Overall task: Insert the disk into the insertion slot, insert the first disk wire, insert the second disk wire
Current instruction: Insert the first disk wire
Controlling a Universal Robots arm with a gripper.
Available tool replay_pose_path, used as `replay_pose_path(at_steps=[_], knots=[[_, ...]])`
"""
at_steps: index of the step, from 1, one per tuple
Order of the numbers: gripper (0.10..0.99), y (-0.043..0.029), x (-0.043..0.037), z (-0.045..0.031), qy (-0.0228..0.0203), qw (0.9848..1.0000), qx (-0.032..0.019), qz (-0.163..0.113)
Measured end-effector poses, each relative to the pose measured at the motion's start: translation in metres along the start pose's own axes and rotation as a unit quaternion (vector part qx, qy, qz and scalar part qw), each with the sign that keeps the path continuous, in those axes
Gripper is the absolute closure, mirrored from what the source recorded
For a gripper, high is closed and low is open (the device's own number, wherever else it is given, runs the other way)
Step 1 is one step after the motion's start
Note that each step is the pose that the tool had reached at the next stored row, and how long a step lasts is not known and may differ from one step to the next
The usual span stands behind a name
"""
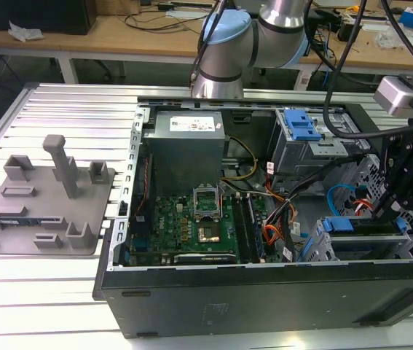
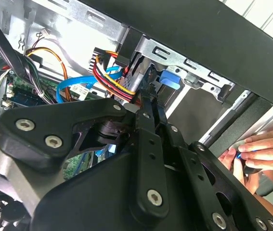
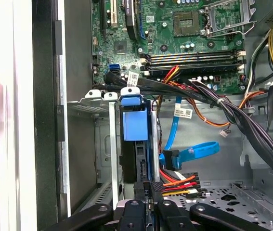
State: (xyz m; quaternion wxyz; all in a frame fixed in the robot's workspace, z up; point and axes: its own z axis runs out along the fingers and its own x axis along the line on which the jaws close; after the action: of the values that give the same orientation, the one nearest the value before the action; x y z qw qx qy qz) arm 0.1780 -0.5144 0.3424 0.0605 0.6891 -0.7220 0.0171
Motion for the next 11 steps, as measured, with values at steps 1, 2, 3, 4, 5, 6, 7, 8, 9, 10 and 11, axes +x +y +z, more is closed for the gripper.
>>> replay_pose_path(at_steps=[1, 2, 3, 4, 5, 6, 7, 8, 9, 10, 11], knots=[[0.925, 0.0000, 0.0000, 0.0004, 0.0000, 1.0000, 0.0000, 0.000], [0.925, 0.0000, -0.0001, 0.0006, 0.0000, 1.0000, 0.0000, 0.000], [0.925, -0.0001, -0.0001, 0.0012, 0.0000, 1.0000, 0.0000, 0.000], [0.925, -0.0001, -0.0002, 0.0018, 0.0000, 1.0000, 0.0000, 0.000], [0.925, -0.0002, -0.0003, 0.0026, 0.0000, 1.0000, 0.0000, 0.000], [0.925, -0.0002, -0.0003, 0.0029, 0.0000, 1.0000, 0.0000, 0.000], [0.925, -0.0002, -0.0004, 0.0033, 0.0000, 1.0000, 0.0000, 0.000], [0.925, -0.0002, -0.0005, 0.0041, 0.0000, 1.0000, 0.0000, 0.000], [0.925, -0.0003, -0.0005, 0.0053, -0.0001, 1.0000, 0.0000, 0.000], [0.925, -0.0004, -0.0006, 0.0059, 0.0002, 1.0000, 0.0001, 0.000], [0.914, -0.0004, -0.0006, 0.0061, -0.0001, 1.0000, 0.0001, 0.000]])
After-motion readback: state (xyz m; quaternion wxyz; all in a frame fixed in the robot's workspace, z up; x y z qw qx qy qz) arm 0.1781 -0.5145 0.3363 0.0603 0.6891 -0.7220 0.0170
